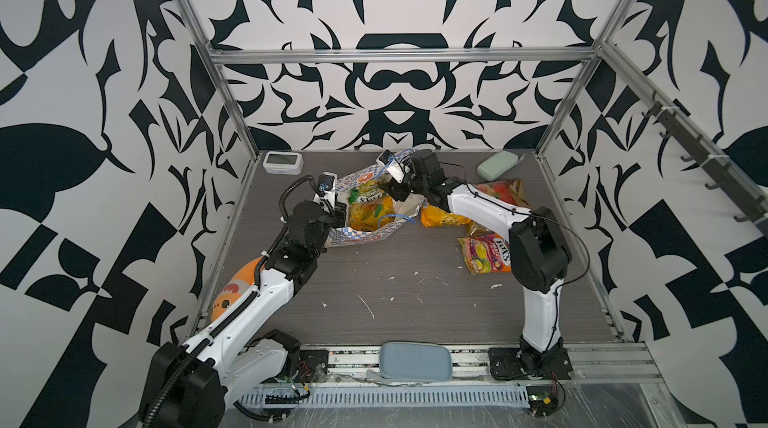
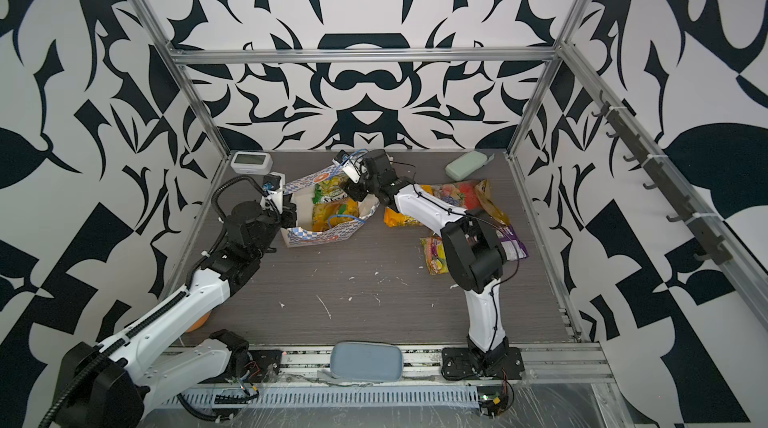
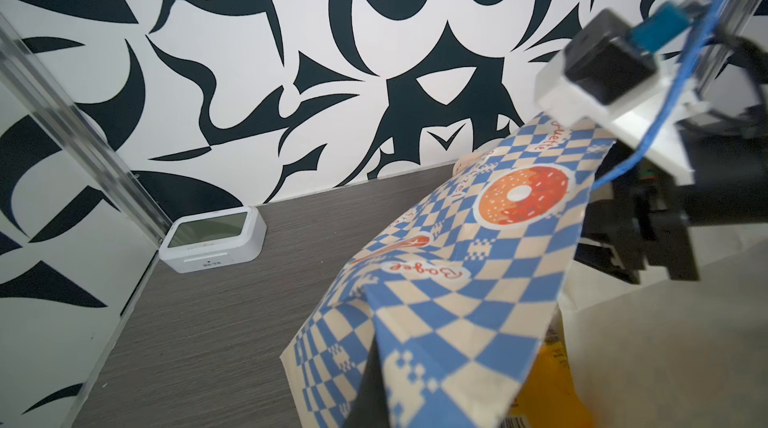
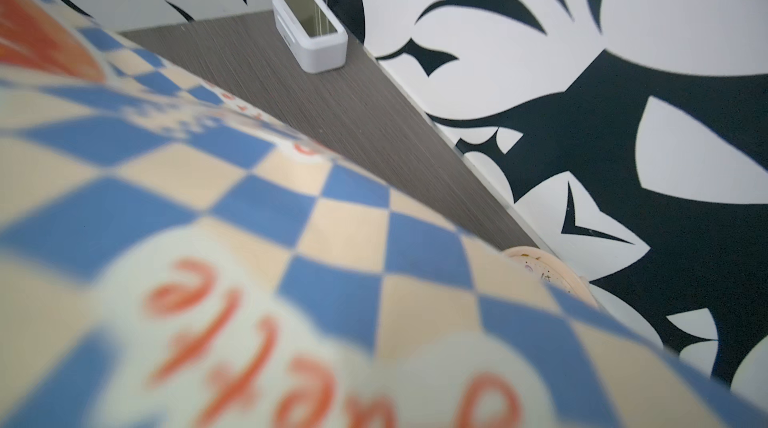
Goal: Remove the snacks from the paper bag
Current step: 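Lower the right gripper into the bag toward the green Spring packet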
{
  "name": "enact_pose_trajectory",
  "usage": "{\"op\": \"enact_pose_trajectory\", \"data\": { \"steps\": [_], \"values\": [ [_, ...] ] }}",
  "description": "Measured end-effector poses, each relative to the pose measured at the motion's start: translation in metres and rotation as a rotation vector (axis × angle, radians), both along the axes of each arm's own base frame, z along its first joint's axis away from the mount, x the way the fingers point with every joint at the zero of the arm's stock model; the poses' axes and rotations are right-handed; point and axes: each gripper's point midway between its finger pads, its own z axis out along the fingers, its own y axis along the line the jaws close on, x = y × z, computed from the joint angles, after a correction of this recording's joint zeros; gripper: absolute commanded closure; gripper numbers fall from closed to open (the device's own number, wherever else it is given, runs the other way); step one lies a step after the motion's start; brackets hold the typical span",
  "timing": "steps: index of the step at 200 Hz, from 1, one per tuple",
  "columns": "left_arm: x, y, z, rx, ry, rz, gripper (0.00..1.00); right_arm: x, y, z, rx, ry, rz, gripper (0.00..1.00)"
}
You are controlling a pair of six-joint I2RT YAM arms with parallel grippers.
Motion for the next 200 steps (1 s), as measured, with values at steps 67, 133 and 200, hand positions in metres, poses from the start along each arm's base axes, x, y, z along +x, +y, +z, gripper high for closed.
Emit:
{"op": "enact_pose_trajectory", "data": {
  "steps": [67,133,200],
  "values": [
    [0.004,-0.001,-0.001,0.004,0.007,0.007,1.0,-0.053,-0.001,0.055,0.101,-0.127,0.134,0.39],
    [0.004,-0.001,0.0,-0.001,0.006,0.007,1.0,-0.071,0.017,0.015,-0.054,-0.12,0.238,0.74],
    [0.005,-0.001,0.001,-0.007,0.006,0.006,1.0,-0.054,0.038,-0.045,-0.253,-0.143,0.258,0.6]
  ]
}}
